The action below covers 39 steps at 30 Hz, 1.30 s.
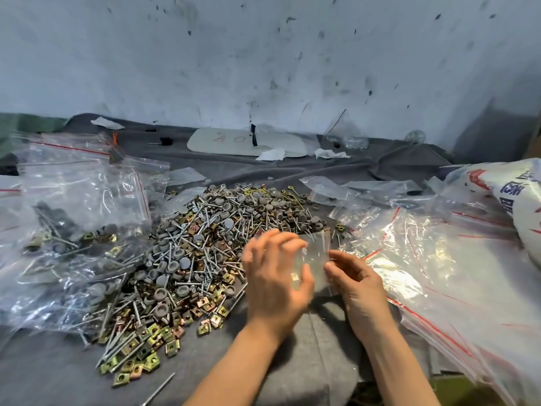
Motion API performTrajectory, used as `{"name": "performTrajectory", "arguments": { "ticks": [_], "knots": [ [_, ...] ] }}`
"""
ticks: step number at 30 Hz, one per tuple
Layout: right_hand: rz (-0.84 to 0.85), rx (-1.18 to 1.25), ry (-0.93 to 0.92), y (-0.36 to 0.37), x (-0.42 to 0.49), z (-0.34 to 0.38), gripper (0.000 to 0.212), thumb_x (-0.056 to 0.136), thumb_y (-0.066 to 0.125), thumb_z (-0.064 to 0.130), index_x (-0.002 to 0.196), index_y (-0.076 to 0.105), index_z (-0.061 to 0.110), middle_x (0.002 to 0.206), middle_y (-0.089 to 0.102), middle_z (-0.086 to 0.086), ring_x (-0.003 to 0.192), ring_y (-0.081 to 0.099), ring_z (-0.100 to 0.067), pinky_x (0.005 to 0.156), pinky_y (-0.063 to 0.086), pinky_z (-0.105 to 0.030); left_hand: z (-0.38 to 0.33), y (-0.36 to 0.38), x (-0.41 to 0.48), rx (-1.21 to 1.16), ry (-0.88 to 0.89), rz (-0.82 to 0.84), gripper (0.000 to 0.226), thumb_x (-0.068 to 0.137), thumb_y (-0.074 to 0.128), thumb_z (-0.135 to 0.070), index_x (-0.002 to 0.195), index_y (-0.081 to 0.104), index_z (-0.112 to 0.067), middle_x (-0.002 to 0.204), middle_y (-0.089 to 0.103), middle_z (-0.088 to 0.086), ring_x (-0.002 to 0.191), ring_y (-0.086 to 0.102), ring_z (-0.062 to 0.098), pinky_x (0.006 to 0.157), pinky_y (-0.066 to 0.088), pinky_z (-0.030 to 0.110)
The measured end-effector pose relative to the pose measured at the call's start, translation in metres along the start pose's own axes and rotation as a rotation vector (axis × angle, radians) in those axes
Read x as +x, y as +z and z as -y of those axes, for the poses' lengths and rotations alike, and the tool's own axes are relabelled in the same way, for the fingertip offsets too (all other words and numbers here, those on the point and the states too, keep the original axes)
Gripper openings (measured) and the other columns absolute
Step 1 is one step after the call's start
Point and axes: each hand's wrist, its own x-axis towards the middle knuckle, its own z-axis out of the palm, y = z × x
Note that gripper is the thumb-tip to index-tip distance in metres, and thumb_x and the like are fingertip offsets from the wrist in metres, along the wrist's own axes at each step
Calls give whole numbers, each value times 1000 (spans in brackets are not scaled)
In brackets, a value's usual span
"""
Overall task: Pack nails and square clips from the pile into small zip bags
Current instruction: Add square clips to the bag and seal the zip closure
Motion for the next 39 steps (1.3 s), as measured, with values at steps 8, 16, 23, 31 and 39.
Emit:
{"name": "performTrajectory", "arguments": {
  "ticks": [8, 16, 23, 31, 39],
  "knots": [
    [39, 242, 33, 16, -11, 1, 13, 67, 67, 8, 67, 62, 20, 63, 59, 2, 57, 56, -6, 53, 46, -14, -11, -4, -5, -229, -65, 435, 47, 80, 53, -33, 126, 55, -21, 113, 59, -3, 110, 51, 15, 99, 40, 37],
    [48, 189, -11, 23, -13, 5, 26, 76, 60, -12, 74, 56, 13, 63, 62, 0, 60, 61, -12, 57, 53, -19, -7, -3, -3, -409, -189, 347, 32, 83, 59, -11, 114, 63, -14, 107, 67, -3, 95, 60, 2, 86, 43, 11],
    [-48, 71, -24, 21, -11, 1, 46, 82, 41, -22, 99, 47, 22, 54, 55, -1, 45, 49, -15, 46, 42, -22, -7, -1, -3, -428, -251, 368, 12, 87, 61, -10, 96, 70, -11, 90, 70, -4, 82, 63, 4, 77, 48, 17],
    [-31, -31, -43, 16, -11, -2, 59, 81, 51, -18, 113, 54, 32, 67, 50, -18, 58, 46, -21, 50, 41, -25, -9, -4, -2, -465, -247, 457, 17, 83, 68, -6, 100, 69, -8, 91, 69, -4, 78, 59, 0, 72, 45, 10],
    [46, -114, -96, 14, -18, 3, 67, 83, 51, -17, 121, 55, 38, 52, 44, 5, 44, 43, -6, 42, 38, -16, -9, -4, -2, -515, -323, 483, 20, 81, 65, 2, 99, 69, -5, 88, 71, 4, 79, 66, 11, 80, 54, 25]
  ]
}}
